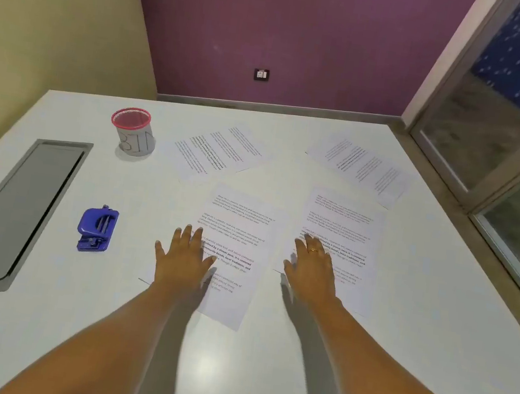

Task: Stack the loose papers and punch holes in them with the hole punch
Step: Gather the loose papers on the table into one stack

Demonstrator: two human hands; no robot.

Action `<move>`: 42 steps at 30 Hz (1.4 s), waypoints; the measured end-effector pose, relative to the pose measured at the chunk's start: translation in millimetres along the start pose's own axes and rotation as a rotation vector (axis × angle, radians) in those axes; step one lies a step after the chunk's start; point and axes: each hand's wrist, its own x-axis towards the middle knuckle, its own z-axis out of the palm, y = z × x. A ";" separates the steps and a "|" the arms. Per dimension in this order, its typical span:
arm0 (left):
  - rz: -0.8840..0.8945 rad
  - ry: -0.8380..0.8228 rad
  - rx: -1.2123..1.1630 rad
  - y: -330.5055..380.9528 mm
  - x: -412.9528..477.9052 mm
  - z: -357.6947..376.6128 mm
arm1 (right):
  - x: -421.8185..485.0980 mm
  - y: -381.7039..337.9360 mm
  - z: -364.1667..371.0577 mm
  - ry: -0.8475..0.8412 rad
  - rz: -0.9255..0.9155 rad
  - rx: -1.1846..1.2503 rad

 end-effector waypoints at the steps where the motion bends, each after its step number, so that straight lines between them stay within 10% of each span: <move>1: -0.024 -0.024 -0.038 -0.9 3.1 -0.2 | 0.6 5.1 -0.5 -0.029 0.014 -0.021; 26: -0.497 -0.076 -0.305 -2.3 56.5 -13.1 | 36.6 105.8 -10.3 0.014 0.925 0.274; 42: -0.593 -0.176 -0.228 0.9 55.2 -16.7 | 48.4 108.5 -10.0 -0.024 0.908 0.576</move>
